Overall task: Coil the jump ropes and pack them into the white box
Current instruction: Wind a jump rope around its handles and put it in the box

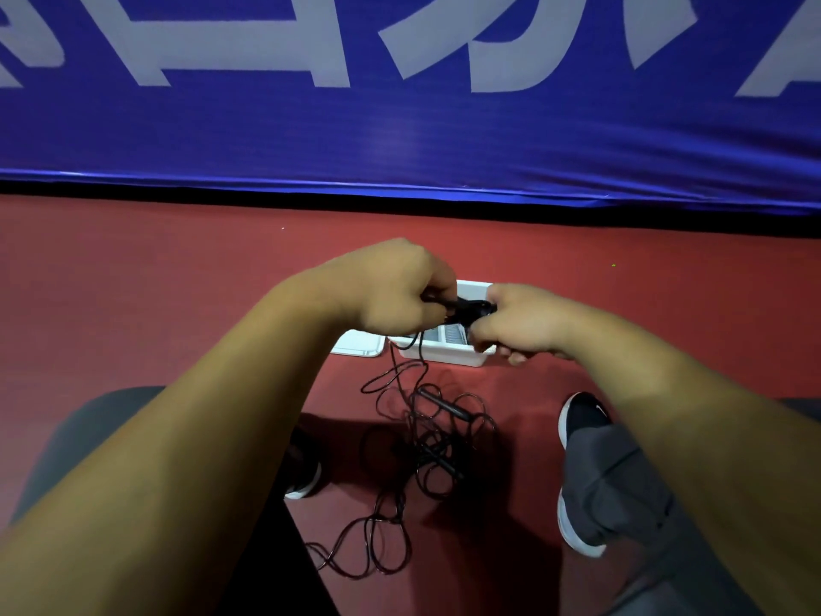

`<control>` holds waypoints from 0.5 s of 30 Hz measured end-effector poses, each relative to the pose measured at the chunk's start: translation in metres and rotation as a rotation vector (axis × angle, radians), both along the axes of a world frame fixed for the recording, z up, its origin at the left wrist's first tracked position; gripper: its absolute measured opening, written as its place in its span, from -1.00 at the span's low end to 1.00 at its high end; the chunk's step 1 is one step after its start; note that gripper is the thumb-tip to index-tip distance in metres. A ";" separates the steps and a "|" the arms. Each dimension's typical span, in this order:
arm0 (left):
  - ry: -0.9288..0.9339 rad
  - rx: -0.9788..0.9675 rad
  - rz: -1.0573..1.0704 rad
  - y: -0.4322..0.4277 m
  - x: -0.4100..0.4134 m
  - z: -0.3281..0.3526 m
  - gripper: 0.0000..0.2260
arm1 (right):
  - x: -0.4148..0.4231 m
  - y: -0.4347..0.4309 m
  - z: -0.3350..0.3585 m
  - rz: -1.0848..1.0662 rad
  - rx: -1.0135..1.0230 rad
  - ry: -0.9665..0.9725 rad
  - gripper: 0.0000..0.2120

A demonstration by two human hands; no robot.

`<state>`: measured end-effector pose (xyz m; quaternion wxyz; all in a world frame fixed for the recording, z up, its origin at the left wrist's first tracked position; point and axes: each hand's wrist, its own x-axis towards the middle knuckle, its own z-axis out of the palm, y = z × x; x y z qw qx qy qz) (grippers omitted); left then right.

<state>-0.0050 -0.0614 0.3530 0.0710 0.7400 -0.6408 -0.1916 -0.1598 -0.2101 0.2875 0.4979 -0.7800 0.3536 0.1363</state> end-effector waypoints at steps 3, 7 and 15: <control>0.031 0.180 0.049 0.002 -0.001 0.000 -0.89 | 0.003 -0.005 -0.004 -0.034 -0.080 -0.032 -0.80; 0.047 0.344 0.151 0.003 0.001 -0.016 -0.85 | 0.009 -0.002 -0.009 -0.106 0.003 -0.110 -0.81; 0.070 0.233 0.292 -0.001 0.006 -0.022 -0.82 | 0.008 -0.005 -0.004 -0.142 0.308 -0.068 -0.89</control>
